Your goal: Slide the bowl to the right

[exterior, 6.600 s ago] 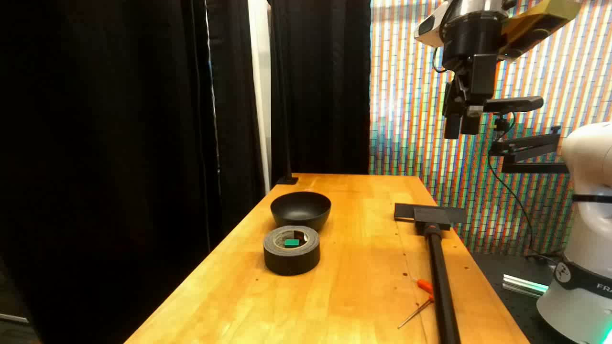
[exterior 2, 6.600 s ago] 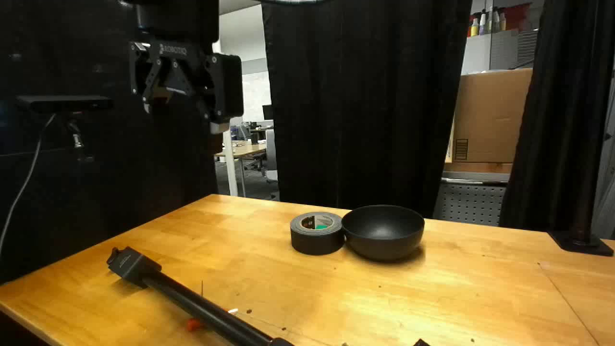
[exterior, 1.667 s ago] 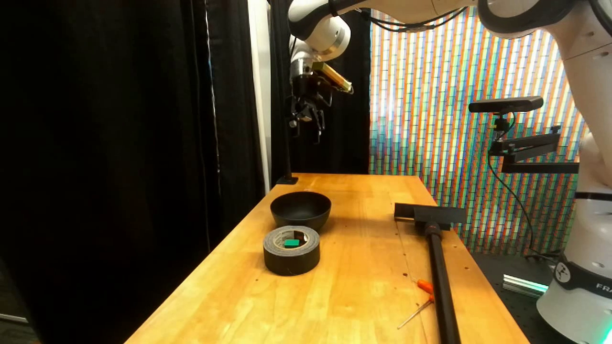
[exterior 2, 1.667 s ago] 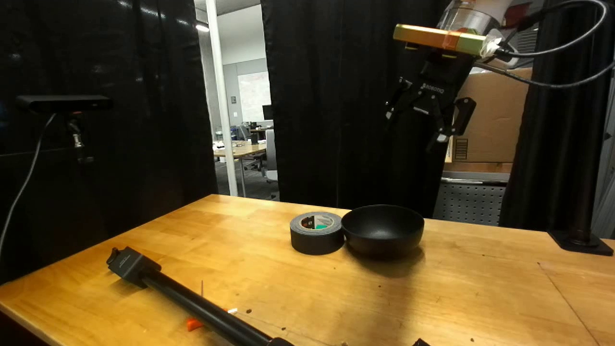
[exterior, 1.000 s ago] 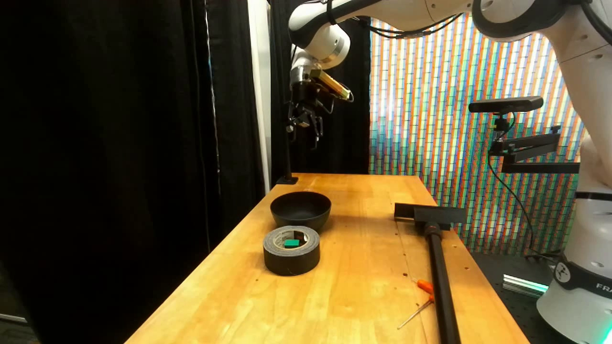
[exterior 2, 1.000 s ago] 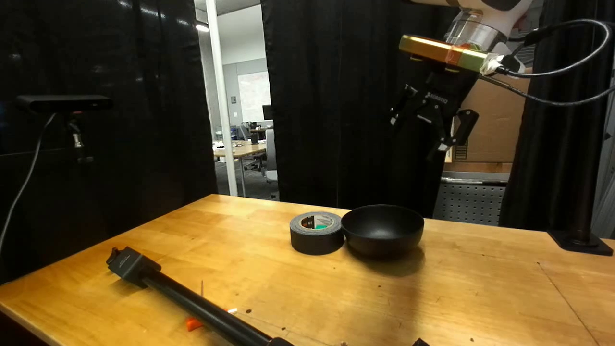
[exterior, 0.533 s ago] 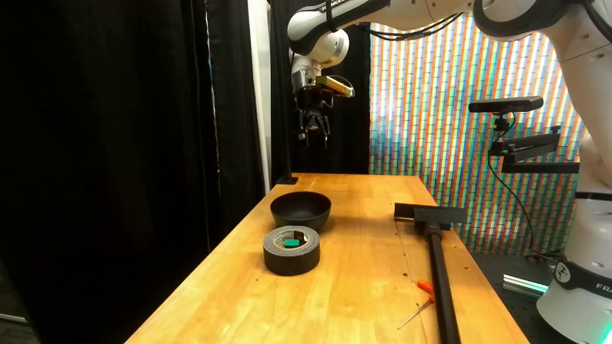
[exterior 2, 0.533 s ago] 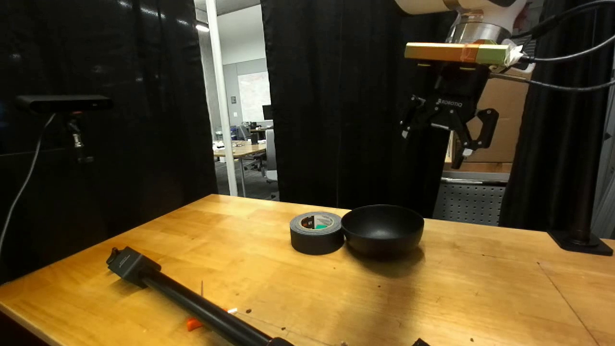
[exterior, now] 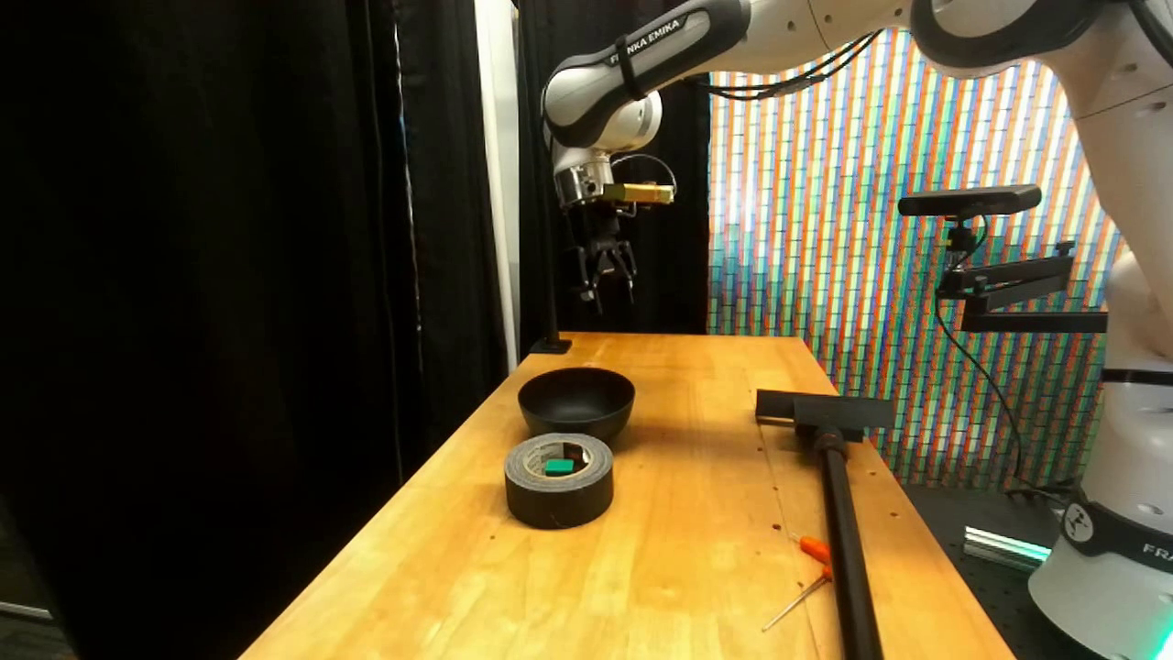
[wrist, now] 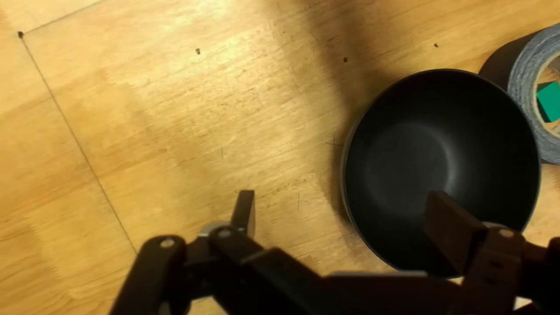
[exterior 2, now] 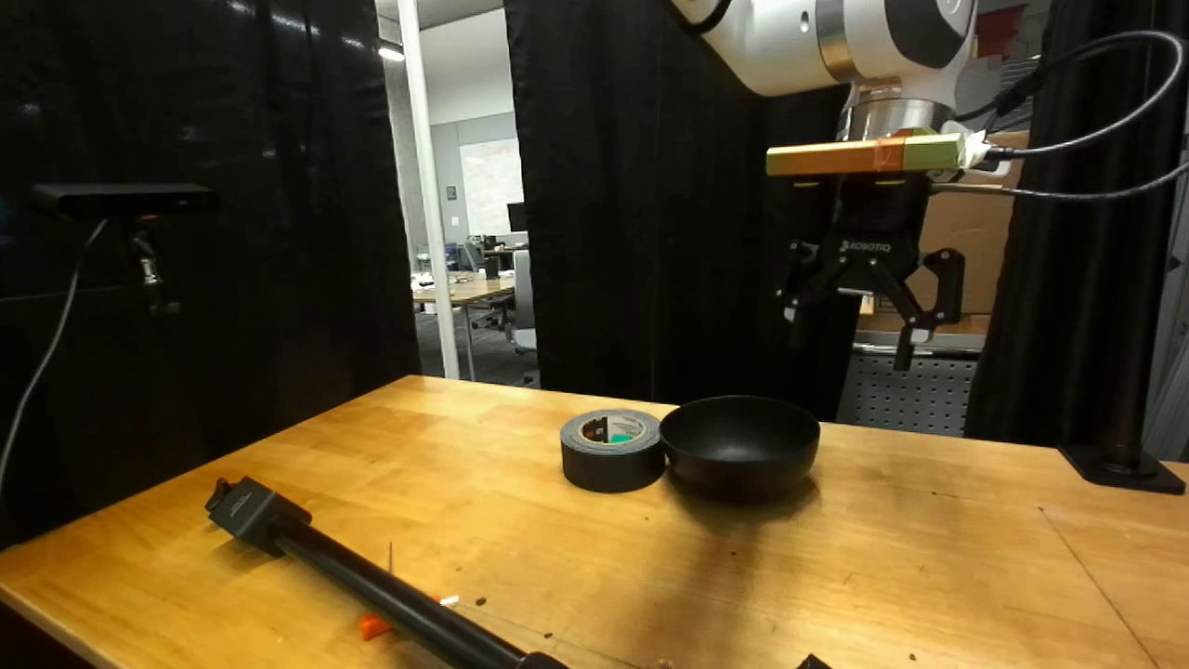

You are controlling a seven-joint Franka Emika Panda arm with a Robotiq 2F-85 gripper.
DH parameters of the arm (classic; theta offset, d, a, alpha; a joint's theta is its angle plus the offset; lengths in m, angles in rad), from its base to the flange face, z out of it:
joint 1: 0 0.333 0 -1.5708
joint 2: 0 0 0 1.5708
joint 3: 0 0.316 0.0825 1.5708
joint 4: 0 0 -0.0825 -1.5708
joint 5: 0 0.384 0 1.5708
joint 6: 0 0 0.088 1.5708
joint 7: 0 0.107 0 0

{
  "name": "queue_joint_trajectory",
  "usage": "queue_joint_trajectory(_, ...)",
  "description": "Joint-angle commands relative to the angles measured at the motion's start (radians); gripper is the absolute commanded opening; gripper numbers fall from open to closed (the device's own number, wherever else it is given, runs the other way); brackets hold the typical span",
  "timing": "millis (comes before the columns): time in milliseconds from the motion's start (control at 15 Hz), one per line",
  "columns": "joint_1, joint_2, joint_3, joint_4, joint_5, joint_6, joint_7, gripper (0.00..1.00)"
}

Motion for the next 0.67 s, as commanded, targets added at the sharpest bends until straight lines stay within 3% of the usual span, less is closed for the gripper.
queue_joint_trajectory(0,0.039,-0.046,-0.001,-0.073,-0.075,0.052,0.056,1.00)
queue_joint_trajectory(600,0.058,-0.081,0.006,-0.183,-0.069,0.109,0.118,1.00)
